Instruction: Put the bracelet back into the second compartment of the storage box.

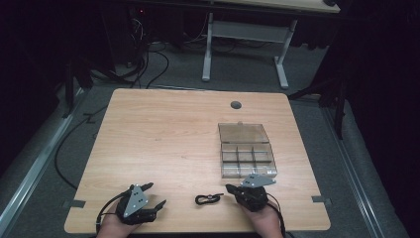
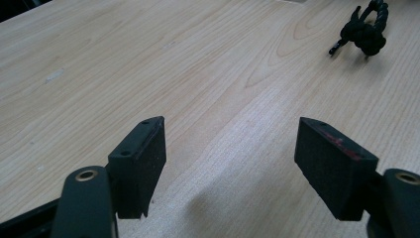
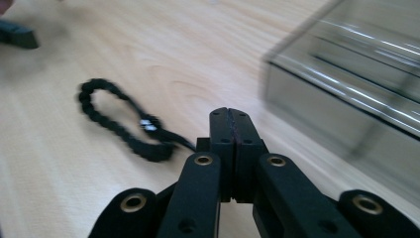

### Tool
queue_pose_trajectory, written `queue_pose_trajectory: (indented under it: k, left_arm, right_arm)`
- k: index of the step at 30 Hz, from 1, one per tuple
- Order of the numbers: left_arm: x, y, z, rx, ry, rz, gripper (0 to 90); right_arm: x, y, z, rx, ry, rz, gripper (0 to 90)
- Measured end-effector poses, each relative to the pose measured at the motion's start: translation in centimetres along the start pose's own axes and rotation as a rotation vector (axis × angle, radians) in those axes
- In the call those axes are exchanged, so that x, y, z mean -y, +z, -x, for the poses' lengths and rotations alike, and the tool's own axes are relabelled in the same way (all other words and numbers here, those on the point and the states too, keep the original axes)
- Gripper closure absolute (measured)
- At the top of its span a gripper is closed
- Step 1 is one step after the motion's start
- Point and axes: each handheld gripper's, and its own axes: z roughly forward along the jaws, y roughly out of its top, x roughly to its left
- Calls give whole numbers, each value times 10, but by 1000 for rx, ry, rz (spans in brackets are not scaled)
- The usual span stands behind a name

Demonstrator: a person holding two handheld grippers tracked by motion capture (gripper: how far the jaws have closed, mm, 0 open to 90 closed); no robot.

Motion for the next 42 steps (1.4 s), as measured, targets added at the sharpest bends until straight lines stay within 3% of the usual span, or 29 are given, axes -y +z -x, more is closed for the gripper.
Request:
queue_pose_trajectory:
  k: [6, 11, 16, 29, 32, 38, 42]
  left_arm:
    - [0, 0, 1, -2, 10, -2, 287]
    - [0, 0, 1, -4, 13, -3, 287]
    - [0, 0, 1, -3, 11, -3, 286]
    - [0, 0, 1, -2, 9, -5, 286]
    - [0, 0, 1, -5, 12, -5, 286]
    - [0, 1, 1, -7, 13, -8, 286]
    - [0, 1, 1, -7, 9, -8, 286]
  right_arm:
    - [-9, 18, -26, -68, -74, -34, 900]
    - [-11, 30, -36, -67, -132, -89, 900]
    - [-8, 26, -36, -63, -121, -96, 900]
    - [8, 2, -14, 10, -87, -134, 900]
    - [14, -8, -4, 44, -76, -137, 900]
    - [25, -25, 13, 102, -30, -132, 900]
    - [31, -32, 23, 115, 14, -110, 900]
